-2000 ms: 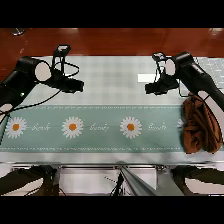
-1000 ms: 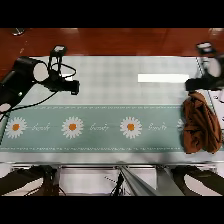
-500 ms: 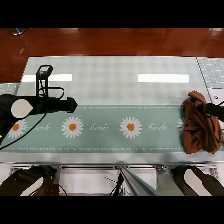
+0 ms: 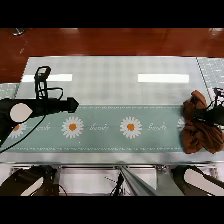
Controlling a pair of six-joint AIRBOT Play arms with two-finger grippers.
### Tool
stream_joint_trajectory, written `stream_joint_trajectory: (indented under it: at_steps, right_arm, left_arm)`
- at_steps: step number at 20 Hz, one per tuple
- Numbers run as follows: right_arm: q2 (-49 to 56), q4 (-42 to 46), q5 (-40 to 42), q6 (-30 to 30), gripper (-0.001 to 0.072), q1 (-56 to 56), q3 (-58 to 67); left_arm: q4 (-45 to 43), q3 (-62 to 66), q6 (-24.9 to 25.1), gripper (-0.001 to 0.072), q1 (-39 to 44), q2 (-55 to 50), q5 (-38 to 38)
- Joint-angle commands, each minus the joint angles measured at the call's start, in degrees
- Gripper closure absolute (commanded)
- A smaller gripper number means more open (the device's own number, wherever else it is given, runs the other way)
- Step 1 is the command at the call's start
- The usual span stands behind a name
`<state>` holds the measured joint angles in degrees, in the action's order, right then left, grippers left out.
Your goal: Fold the shirts.
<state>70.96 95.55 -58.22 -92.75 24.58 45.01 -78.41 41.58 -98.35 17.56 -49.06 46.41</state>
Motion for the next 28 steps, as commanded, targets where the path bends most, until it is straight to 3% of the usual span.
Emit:
stream_joint_trajectory:
  at_steps: [1,5,8,13,16,17,24,28]
  right_arm:
    - [1.4,-2.4,-2.4,1.6,0.0682,0.1,3.5]
    - [-5.9,-15.8,-2.3,6.0,0.0680,0.0,17.0]
    - [-13.3,-25.7,1.2,9.4,0.0680,-1.6,26.9]
    - [-17.5,-26.1,-2.7,10.7,0.0680,-11.3,45.5]
    - [-17.5,-26.0,-6.3,11.6,0.0680,-20.1,54.7]
    - [-17.4,-26.0,-8.1,12.3,0.0680,-23.1,56.7]
    - [-10.1,-25.9,-21.5,13.5,0.0680,-41.3,56.0]
    - [-2.3,-27.7,-17.4,12.3,0.0680,-51.9,41.4]
  left_arm:
    - [0.9,0.0,0.1,0.0004,0.0,0.1,-5.7]
    - [0.9,0.7,0.1,0.0004,0.0,0.1,-8.6]
    - [3.6,1.0,0.1,0.0004,0.0,0.1,-5.0]
    - [3.8,1.0,0.2,0.0004,0.0,0.1,5.0]
    - [-0.9,1.0,6.2,0.0004,-0.2,0.4,4.7]
    - [-2.0,1.0,6.2,0.0004,-0.8,0.4,3.6]
    - [4.8,0.5,4.9,0.0004,-2.6,0.4,1.5]
    - [5.0,0.2,4.8,0.0004,-2.6,-0.2,1.6]
